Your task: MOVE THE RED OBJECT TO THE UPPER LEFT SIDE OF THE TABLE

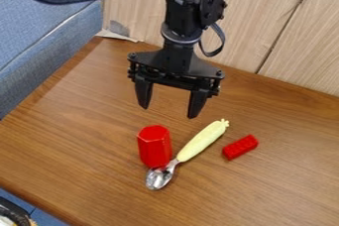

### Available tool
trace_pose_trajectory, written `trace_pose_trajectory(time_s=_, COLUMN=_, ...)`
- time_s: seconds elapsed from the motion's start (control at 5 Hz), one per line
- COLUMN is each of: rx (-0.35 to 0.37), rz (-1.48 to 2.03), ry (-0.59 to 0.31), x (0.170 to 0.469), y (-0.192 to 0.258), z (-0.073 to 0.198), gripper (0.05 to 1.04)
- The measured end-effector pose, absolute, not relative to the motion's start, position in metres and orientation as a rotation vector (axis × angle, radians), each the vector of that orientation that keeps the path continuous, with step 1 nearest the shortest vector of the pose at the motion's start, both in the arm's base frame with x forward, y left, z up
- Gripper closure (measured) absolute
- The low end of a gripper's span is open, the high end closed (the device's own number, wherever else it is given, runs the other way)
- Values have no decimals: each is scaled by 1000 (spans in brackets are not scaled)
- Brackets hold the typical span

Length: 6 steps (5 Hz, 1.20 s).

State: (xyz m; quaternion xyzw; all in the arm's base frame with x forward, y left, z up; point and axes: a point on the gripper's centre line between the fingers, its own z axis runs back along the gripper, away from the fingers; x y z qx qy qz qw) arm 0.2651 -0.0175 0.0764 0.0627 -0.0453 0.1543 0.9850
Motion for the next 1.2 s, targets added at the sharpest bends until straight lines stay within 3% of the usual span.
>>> trace_pose_trajectory(time_s=0.2, rx=137, rz=316, ry=-60, x=262, y=-16, z=68, gripper=83)
trace_pose_trajectory(time_s=0.4, rx=201, rz=377, ry=32, x=256, y=-3, z=45, gripper=83)
trace_pose_trajectory(time_s=1.2, rx=231, rz=392, ry=189, x=239, y=13, z=-2, gripper=83)
